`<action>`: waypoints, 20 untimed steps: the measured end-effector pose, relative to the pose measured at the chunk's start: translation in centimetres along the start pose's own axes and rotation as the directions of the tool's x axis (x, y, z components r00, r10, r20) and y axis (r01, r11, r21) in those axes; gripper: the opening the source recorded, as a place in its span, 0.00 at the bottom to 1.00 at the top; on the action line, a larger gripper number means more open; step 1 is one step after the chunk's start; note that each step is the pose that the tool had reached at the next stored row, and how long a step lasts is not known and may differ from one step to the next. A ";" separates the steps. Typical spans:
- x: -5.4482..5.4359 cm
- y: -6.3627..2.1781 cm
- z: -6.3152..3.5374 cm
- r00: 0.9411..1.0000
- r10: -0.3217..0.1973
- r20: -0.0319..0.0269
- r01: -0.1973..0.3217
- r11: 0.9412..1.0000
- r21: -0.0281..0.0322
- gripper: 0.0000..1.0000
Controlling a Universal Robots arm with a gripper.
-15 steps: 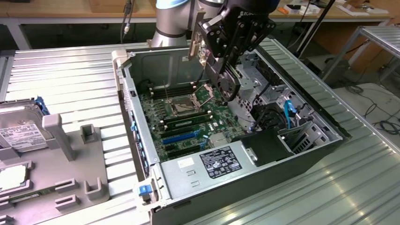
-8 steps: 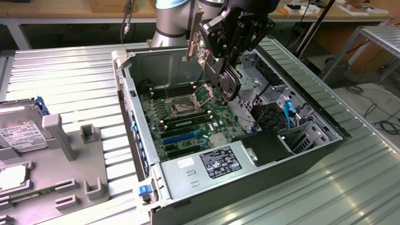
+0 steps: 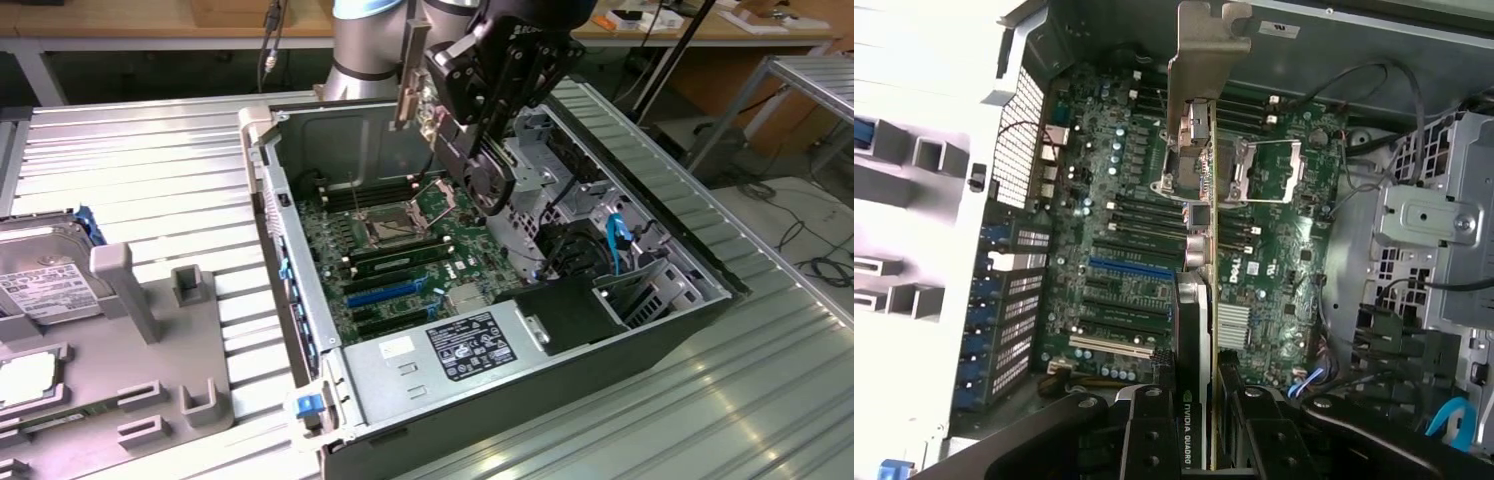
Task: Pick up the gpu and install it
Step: 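Insert the gpu into the slot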
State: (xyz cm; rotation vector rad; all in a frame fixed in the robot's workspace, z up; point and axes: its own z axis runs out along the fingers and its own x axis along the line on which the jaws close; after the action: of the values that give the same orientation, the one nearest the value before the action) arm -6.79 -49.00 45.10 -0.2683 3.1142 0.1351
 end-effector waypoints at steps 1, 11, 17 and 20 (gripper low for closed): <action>0.0 0.00 0.00 1.000 -0.006 -0.001 0.006 1.000 0.000 0.27; 0.0 0.00 0.01 0.998 -0.056 -0.005 0.056 0.998 -0.001 0.27; 0.0 0.00 0.01 0.996 -0.084 -0.007 0.084 0.996 -0.002 0.27; 0.0 0.00 0.02 0.995 -0.099 -0.008 0.099 0.995 -0.002 0.27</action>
State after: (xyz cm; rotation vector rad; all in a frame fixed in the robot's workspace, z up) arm -6.79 -49.00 45.09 -0.4232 3.1013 0.1360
